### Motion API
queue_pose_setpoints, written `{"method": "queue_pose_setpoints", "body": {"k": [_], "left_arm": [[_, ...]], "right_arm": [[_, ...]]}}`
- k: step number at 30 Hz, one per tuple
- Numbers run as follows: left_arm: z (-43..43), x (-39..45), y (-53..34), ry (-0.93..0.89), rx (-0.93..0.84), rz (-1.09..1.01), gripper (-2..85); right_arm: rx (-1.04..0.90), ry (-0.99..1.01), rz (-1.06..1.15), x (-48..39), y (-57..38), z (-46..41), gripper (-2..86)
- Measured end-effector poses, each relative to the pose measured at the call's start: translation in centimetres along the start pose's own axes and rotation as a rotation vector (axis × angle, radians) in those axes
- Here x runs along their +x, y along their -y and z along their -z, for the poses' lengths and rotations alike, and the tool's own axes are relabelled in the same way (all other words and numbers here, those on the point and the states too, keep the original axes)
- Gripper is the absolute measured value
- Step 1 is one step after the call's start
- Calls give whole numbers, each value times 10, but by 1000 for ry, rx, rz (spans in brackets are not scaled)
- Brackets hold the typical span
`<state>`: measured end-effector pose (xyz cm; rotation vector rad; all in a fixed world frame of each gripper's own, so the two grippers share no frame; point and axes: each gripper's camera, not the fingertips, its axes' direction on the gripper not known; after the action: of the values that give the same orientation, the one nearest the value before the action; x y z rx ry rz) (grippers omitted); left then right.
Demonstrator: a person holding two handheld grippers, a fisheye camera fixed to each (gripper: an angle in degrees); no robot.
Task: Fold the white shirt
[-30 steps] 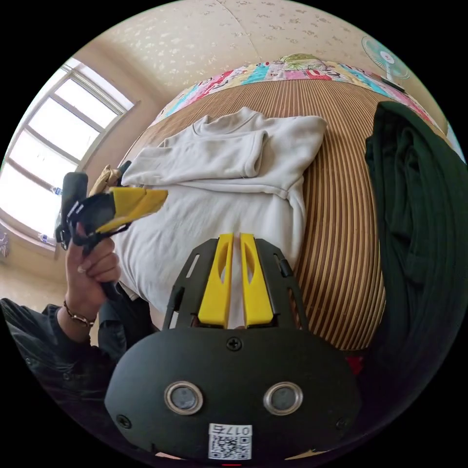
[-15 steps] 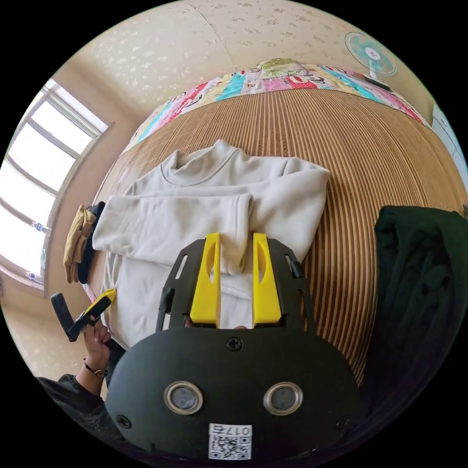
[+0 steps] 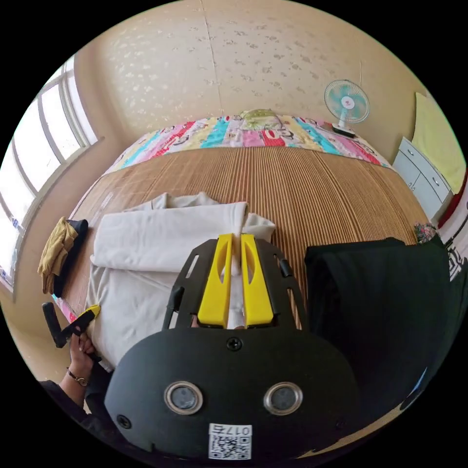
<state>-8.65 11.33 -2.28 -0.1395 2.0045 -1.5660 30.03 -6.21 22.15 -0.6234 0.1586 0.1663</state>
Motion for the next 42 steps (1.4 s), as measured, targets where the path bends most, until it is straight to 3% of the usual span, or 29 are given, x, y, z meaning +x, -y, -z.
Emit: {"method": "queue_pose_setpoints", "body": {"k": [3, 9, 15, 18, 19, 21, 25, 29, 33, 42], "left_arm": [[2, -6, 6, 4, -2, 6, 4], [23, -8, 20, -38, -26, 189, 17], [56, 66, 21, 197, 60, -27, 25], [32, 78, 33, 294, -26, -110, 32], [8, 75, 41, 317, -116, -108, 31], [-35, 66, 49, 380, -279, -74, 21], [-51, 70, 52, 411, -181, -49, -5], [-66, 70, 71, 436, -186, -82, -9], [-85, 79, 93, 504, -210, -163, -10], [-108, 74, 147, 508, -179, -144, -10]], "right_arm": [[-174, -149, 16, -3, -17, -51, 72], [-41, -281, 26, -25, -63, -4, 50], [-55, 36, -86, -2, -155, 27, 18], [-193, 27, -60, -9, -188, -3, 9], [-149, 1, -25, -15, -196, -5, 7], [-137, -65, 24, -26, -197, -11, 6], [-113, -160, 28, -43, -183, -29, 4], [-105, -87, -67, -28, -166, -38, 4], [-130, -103, -22, -30, -134, -58, 3], [-131, 44, -98, 2, -78, -92, 3]]}}
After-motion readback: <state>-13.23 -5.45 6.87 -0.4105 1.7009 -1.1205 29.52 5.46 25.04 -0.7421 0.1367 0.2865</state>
